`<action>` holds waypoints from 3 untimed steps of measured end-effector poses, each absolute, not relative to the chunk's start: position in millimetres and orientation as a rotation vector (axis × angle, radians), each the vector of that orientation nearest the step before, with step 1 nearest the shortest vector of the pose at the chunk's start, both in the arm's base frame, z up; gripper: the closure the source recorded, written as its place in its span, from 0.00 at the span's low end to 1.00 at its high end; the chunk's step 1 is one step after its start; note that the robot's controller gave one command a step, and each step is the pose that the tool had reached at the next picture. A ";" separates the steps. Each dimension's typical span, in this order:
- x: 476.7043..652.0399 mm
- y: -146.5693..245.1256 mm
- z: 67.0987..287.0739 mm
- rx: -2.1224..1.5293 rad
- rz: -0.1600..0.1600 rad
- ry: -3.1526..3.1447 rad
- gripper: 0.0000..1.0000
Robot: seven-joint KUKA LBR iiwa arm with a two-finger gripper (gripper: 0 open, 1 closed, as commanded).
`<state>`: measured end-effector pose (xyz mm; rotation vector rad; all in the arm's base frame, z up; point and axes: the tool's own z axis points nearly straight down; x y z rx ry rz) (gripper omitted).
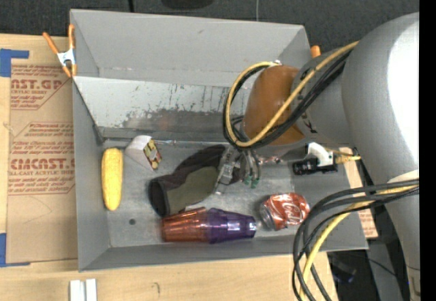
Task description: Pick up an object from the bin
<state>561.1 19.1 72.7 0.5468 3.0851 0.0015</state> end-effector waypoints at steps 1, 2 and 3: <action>561.1 19.1 72.7 0.547 0.001 3.085 1.00; 558.1 13.1 114.7 0.491 -0.002 3.109 1.00; 573.9 22.7 139.1 0.495 0.004 3.093 1.00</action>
Offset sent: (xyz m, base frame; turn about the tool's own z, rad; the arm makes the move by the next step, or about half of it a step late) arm 0.0006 -0.0164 0.1131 -0.0868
